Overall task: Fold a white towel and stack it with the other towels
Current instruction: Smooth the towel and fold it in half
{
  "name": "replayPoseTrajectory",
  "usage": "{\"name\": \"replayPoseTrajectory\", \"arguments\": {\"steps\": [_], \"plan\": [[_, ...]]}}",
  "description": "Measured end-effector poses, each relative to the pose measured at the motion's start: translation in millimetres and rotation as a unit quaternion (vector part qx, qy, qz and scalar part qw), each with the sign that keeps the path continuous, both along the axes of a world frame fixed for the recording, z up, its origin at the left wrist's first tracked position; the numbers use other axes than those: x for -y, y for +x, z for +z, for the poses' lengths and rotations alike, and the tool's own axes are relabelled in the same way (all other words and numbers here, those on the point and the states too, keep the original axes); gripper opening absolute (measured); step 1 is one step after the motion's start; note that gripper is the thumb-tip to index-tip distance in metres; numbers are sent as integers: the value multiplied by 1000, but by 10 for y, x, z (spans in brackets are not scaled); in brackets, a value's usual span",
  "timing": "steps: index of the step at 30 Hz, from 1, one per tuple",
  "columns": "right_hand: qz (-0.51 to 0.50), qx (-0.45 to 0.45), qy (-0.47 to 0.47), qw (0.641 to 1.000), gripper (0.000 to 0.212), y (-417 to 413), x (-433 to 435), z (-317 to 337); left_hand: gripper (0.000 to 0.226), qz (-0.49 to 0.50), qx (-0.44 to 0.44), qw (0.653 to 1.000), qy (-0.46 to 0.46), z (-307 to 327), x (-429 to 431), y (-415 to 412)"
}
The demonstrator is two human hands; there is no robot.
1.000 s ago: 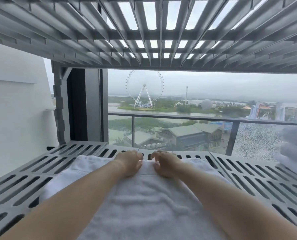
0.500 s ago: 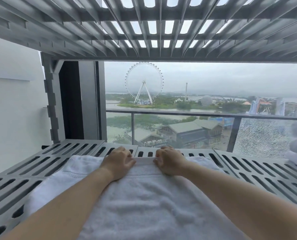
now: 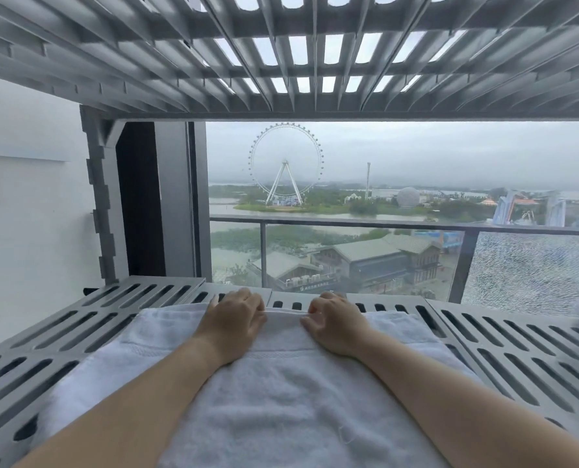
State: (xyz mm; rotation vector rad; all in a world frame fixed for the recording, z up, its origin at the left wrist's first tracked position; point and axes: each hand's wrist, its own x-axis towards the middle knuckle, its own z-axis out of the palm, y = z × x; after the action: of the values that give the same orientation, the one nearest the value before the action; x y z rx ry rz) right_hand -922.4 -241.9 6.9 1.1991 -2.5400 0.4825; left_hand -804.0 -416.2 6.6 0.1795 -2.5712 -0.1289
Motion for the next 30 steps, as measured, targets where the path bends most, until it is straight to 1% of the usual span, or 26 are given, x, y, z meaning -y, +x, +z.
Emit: {"name": "replayPoseTrajectory", "arguments": {"steps": [3, 5, 8, 12, 14, 17, 23, 27, 30], "plan": [[2, -52, -11, 999, 31, -5, 7, 30, 16, -3, -21, 999, -40, 29, 6, 40], [6, -71, -15, 997, 29, -4, 9, 37, 18, -8, -28, 998, -50, 43, 2, 62], [5, -69, -24, 997, 26, 1, 2, 43, 20, -12, -22, 999, -44, 45, -2, 65], [13, -64, -33, 997, 18, 8, 12, 29, 27, 6, 0, 997, -82, 41, 3, 49], [34, -62, -39, 997, 21, 16, 19, 15, 28, 8, 4, 996, -84, 35, 7, 34], [56, -77, -23, 995, 31, 26, 20, 8, 26, 7, 13, 997, -72, 26, 14, 22], [75, -82, -13, 994, 26, 57, 16, 17, 23, -9, 47, 998, -32, 30, -1, 42], [93, -109, -30, 989, 23, 105, 11, 42, 31, 5, 44, 997, -63, 45, -11, 33], [106, -129, -49, 985, 23, 155, 9, 59, 32, 19, 33, 995, -92, 56, -23, 39]]}}
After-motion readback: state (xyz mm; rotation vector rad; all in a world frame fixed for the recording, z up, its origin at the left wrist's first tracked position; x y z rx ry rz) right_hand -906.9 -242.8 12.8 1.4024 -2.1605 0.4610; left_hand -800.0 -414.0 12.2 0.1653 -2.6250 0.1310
